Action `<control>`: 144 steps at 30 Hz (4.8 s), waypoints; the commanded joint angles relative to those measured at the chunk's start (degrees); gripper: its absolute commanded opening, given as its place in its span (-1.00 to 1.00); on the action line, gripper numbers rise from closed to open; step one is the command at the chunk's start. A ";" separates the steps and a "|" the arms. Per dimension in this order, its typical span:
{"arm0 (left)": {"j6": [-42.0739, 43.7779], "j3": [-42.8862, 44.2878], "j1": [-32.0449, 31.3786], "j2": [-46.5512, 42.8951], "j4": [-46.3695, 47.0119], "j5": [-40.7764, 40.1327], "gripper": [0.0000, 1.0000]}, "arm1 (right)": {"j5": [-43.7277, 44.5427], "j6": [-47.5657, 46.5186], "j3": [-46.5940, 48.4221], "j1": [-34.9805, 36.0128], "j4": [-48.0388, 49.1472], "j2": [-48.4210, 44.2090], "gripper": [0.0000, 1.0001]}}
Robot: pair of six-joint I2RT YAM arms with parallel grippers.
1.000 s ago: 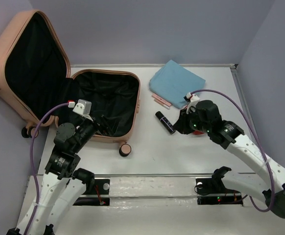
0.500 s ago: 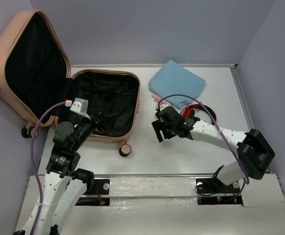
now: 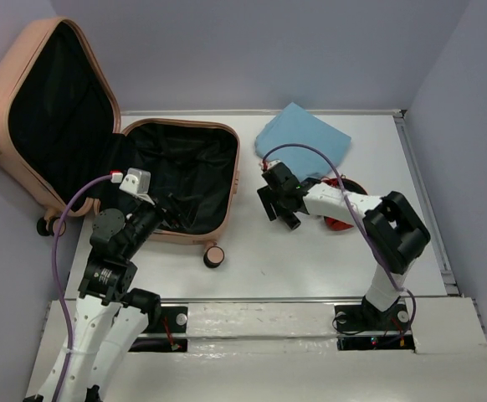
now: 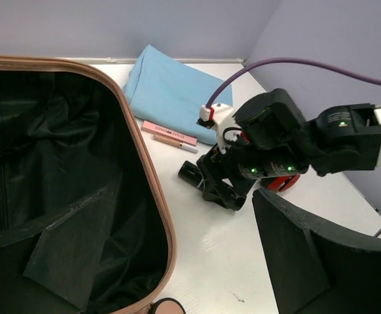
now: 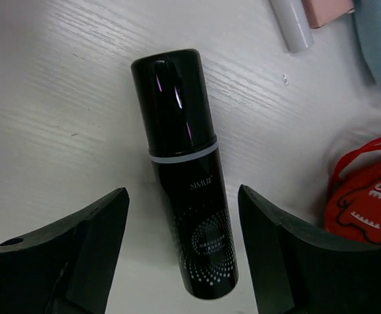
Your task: Pack the luggage
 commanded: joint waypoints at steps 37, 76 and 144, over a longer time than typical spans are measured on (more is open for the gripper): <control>-5.27 1.62 -0.32 -7.38 -8.31 -24.52 0.98 | -18.73 28.58 55.50 9.26 15.36 33.05 -0.61; -4.22 0.30 -0.93 -7.11 -8.40 -20.74 0.98 | -12.69 -11.93 31.69 -13.33 -6.61 16.79 -0.20; -4.13 -0.23 -0.67 -8.43 -7.61 -19.25 0.98 | -14.89 -7.10 37.41 -14.47 -8.63 22.25 0.01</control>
